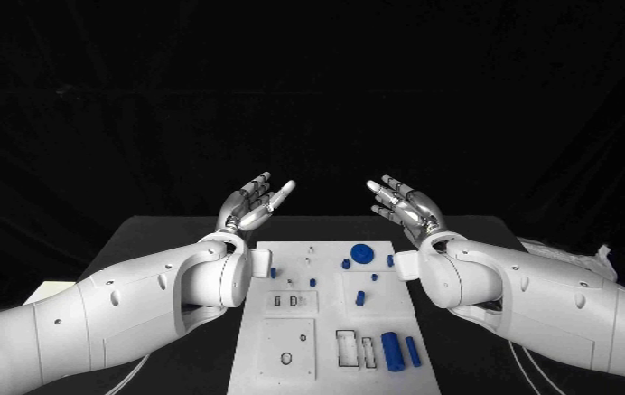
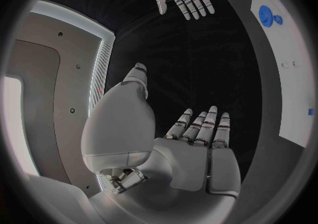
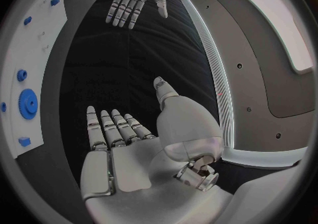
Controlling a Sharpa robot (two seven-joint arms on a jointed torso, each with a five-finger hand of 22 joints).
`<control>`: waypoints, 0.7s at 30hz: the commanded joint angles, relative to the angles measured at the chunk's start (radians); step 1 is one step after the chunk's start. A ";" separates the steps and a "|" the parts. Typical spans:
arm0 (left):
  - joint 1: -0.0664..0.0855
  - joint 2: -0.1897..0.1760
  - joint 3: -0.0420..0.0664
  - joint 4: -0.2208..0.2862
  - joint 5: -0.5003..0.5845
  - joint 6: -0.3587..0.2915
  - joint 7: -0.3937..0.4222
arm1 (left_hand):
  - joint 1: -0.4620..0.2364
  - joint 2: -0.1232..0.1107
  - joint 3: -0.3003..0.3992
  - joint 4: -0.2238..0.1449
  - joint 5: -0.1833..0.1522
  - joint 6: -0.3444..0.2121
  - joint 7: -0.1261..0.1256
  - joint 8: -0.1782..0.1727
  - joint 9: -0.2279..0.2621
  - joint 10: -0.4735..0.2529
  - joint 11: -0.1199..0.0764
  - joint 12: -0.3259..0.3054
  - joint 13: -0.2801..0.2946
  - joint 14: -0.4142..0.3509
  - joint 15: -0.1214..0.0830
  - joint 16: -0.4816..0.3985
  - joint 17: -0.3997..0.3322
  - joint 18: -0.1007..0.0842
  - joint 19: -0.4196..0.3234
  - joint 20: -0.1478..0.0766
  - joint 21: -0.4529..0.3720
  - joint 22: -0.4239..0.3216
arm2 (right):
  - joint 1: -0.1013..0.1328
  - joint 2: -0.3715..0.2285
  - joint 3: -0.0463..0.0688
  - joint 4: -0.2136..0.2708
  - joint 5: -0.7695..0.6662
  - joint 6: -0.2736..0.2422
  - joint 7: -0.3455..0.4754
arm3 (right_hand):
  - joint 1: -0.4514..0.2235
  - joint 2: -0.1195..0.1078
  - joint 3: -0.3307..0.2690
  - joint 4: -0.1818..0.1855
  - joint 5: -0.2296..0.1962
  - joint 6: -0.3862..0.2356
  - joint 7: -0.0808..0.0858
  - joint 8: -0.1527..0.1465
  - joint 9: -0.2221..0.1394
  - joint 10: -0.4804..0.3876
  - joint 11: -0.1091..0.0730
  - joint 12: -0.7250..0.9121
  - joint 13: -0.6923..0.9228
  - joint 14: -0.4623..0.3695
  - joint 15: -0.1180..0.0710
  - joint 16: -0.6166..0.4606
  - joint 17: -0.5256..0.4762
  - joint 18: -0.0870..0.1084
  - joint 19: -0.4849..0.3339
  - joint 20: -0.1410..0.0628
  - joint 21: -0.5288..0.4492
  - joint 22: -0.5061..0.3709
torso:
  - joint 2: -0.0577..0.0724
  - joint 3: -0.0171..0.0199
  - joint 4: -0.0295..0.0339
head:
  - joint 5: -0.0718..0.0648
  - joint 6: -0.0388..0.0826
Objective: Assemble the parts on the task board
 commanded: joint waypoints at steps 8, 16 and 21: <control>0.001 0.002 0.000 0.000 -0.016 0.059 0.009 | 0.063 0.039 0.050 0.015 -0.009 0.117 0.154 0.027 0.014 0.134 0.030 0.027 0.016 0.206 0.019 0.053 0.028 0.010 0.126 0.016 0.041 0.023 | 0.006 0.008 0.001 -0.033 -0.116 0.260 -0.080 | 0.196 0.013 0.024 -0.133 -0.002 0.345 0.142 0.053 0.032 0.469 0.008 0.065 0.032 0.556 -0.009 0.086 0.038 0.091 0.388 0.007 0.102 0.048 | 0.000 -0.0002 0.0002 | 0.000 0.000; 0.002 -0.059 0.001 0.033 0.018 0.148 0.032 | 0.080 0.171 0.120 -0.002 -0.034 0.459 0.135 0.089 0.040 0.573 -0.011 0.094 0.041 0.552 -0.047 0.146 0.059 0.072 0.590 0.007 0.195 0.088 | 0.010 -0.017 0.004 -0.092 -0.411 0.099 -0.021 | 0.241 0.005 0.061 -0.208 -0.009 0.687 0.091 0.086 0.046 0.731 -0.052 0.091 0.034 0.815 -0.079 0.120 0.040 0.126 0.567 -0.026 0.171 0.055 | 0.008 -0.0037 0.0019 | -0.026 -0.011; 0.004 -0.096 0.001 0.074 0.019 0.170 0.029 | 0.109 0.191 0.112 -0.024 -0.037 0.605 0.109 0.099 0.041 0.680 -0.041 0.104 0.039 0.671 -0.081 0.167 0.068 0.083 0.708 -0.015 0.226 0.090 | 0.016 -0.024 0.010 -0.095 -0.565 0.084 -0.050 | 0.232 -0.005 0.105 -0.249 -0.014 0.750 0.070 0.079 0.043 0.814 -0.077 0.081 0.033 0.925 -0.118 0.127 0.045 0.125 0.654 -0.066 0.204 0.058 | 0.023 -0.0043 0.0039 | -0.029 -0.010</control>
